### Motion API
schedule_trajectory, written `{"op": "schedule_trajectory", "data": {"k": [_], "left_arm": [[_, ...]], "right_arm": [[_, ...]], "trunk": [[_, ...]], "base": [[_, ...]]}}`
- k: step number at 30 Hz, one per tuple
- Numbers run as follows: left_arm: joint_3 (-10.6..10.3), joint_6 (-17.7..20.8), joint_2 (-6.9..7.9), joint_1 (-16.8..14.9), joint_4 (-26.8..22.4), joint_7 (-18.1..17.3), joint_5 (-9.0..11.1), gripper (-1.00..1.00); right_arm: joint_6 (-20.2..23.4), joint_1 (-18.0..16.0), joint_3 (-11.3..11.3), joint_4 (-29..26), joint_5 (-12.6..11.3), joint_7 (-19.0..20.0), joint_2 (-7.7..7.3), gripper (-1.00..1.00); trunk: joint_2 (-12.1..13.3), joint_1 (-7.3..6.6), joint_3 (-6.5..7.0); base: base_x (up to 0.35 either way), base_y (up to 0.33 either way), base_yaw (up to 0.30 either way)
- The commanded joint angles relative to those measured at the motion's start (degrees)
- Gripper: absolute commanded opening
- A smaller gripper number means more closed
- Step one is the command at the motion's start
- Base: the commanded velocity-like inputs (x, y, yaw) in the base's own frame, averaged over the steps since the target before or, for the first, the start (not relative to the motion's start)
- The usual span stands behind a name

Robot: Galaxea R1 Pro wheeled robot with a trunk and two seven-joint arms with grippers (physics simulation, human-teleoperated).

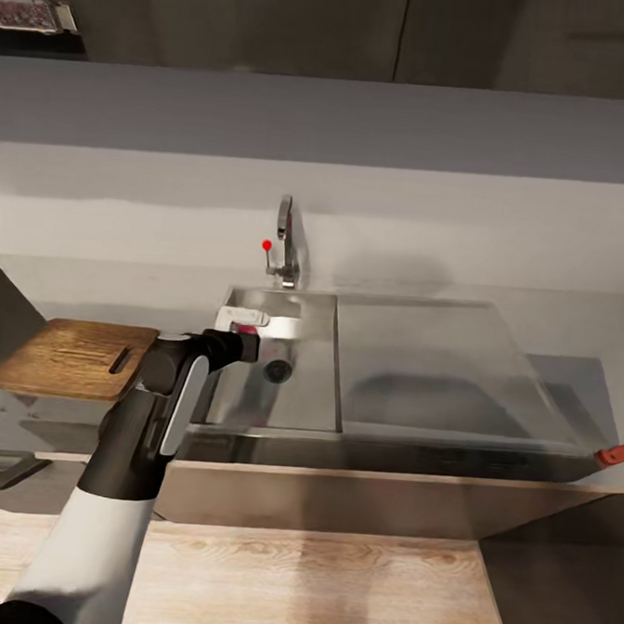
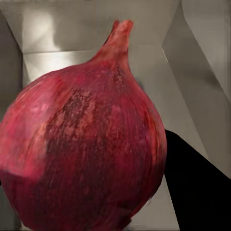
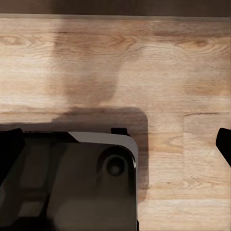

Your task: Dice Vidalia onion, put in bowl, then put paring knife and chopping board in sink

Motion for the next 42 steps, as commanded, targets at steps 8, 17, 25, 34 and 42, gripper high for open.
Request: {"op": "schedule_trajectory", "data": {"k": [8,17,25,34,42], "left_arm": [[-0.02,0.19,0.21,0.65,-0.99,-0.03,0.34,-1.00],[0.13,0.19,0.22,0.67,-1.00,-0.03,0.34,-1.00],[0.24,0.19,0.29,0.68,-0.97,-0.04,0.34,-1.00],[0.12,0.19,0.30,0.68,-0.92,-0.02,0.33,-1.00],[0.05,0.12,0.78,0.68,-0.77,-0.03,0.30,-1.00]], "right_arm": [[-0.09,0.02,0.06,0.07,0.10,-0.21,0.00,1.00],[-0.09,0.02,0.07,0.09,0.10,-0.21,0.01,1.00],[-0.09,0.02,0.06,0.13,0.11,-0.21,0.01,1.00],[-0.09,0.02,0.06,0.11,0.13,-0.21,0.01,1.00],[-0.09,0.02,0.06,0.16,0.12,-0.21,0.02,1.00]], "trunk": [[-0.07,0.01,0.66],[-0.07,0.01,1.47],[-0.07,0.01,2.19],[-0.07,0.01,3.00],[-0.07,0.01,3.72]], "base": [[-0.194,0.160,0.000],[-0.053,0.296,0.000],[0.039,0.334,0.000],[0.001,0.338,0.000],[0.011,0.338,0.000]]}}
